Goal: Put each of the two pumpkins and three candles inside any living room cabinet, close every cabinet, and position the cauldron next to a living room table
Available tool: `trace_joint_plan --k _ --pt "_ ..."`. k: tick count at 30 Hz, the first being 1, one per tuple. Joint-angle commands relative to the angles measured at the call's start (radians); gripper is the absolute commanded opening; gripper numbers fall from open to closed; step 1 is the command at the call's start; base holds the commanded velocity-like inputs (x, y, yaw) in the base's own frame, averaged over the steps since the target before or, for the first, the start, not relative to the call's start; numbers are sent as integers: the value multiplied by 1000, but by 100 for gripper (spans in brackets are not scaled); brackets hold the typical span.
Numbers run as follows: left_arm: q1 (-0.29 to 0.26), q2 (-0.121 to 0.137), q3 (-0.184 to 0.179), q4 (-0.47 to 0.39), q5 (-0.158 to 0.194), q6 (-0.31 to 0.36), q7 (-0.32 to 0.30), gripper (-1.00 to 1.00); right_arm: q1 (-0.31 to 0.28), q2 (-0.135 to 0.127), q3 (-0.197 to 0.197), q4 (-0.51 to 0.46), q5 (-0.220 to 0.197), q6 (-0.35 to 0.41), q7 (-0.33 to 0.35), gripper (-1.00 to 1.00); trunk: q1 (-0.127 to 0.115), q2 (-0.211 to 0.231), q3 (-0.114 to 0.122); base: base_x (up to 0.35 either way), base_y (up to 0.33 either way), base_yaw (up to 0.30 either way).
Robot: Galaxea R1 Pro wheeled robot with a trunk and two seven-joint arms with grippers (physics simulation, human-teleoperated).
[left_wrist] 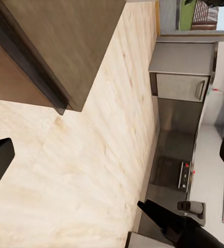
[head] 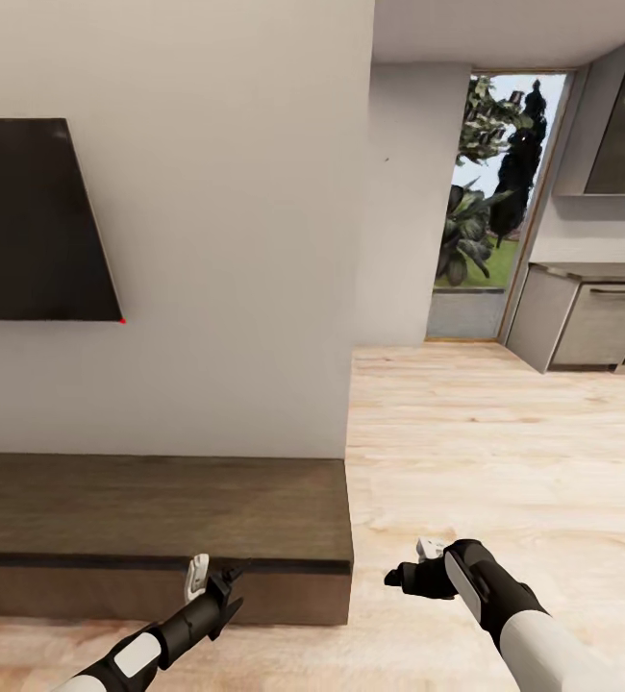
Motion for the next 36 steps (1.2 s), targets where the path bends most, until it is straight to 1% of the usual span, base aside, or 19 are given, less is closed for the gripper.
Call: trace_joint_plan --k 1,12,16,20,36 --pt "-1 0 8 0 -2 9 -2 100 0 0 1 -1 -10 5 -2 100 4 -8 -4 0 0 0" --pt "-1 0 5 0 -3 7 0 100 0 0 1 -2 -10 5 -2 100 46 -85 -39 0 0 0" --pt "-1 -1 5 0 -15 7 1 100 0 0 1 -5 -10 4 2 100 61 -113 -51 0 0 0" --pt "-1 -1 5 0 -20 7 1 100 0 0 0 -8 -10 4 12 100 77 -141 -64 0 0 0" --pt "-1 0 5 0 -21 9 -2 100 0 0 -1 -9 -10 4 22 100 138 -253 -114 0 0 0"
